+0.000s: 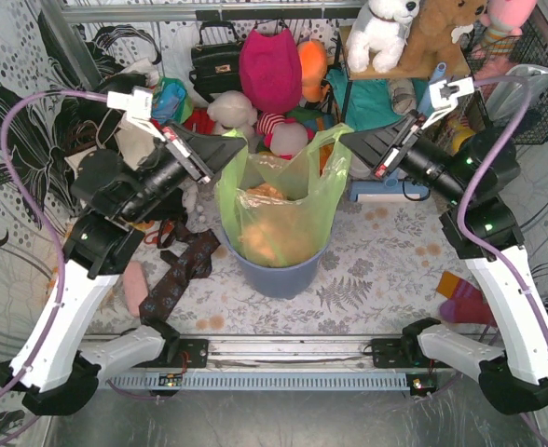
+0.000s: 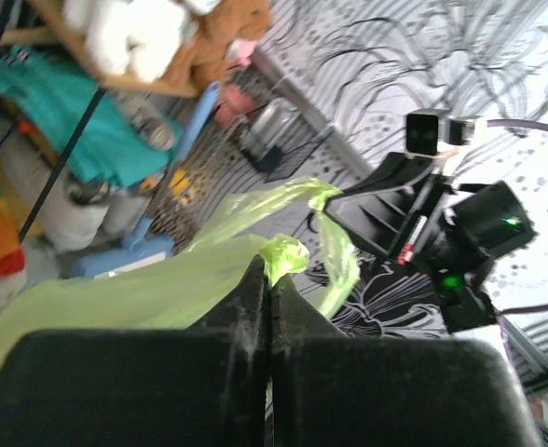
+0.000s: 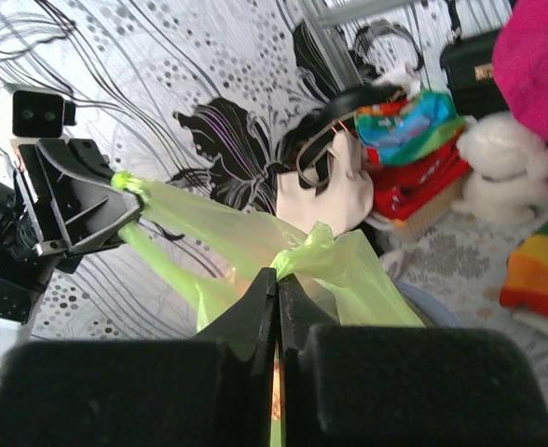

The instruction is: Tie the trash bag

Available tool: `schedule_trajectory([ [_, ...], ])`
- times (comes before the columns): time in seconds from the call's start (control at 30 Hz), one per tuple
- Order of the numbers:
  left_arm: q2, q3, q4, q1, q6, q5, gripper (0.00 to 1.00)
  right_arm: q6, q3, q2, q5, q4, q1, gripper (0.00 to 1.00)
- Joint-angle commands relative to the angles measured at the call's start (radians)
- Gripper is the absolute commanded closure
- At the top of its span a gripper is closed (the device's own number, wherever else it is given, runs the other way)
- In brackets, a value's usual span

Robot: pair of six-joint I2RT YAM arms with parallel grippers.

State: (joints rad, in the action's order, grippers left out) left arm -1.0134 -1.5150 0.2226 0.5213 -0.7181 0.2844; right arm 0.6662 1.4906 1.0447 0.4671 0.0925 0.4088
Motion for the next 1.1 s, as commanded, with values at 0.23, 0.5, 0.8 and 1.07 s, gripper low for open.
schedule_trajectory([
  [0.23, -0.055, -0.195, 0.123, 0.000, 0.099, -0.150, 1.00, -0.001, 0.278, 0.139, 0.040, -0.002, -0.005, 1.00],
  [0.5, -0.023, -0.153, 0.120, 0.000, 0.098, -0.160, 1.00, 0.017, 0.227, 0.117, 0.053, -0.010, -0.005, 1.00],
  [0.8, 0.034, -0.066, 0.073, -0.001, 0.097, -0.157, 0.71, -0.034, 0.160, 0.021, 0.012, 0.110, -0.006, 0.62],
  [1.07, 0.019, -0.167, 0.129, 0.000, 0.144, -0.175, 0.70, -0.126, 0.391, 0.081, -0.019, 0.294, -0.005, 0.41],
])
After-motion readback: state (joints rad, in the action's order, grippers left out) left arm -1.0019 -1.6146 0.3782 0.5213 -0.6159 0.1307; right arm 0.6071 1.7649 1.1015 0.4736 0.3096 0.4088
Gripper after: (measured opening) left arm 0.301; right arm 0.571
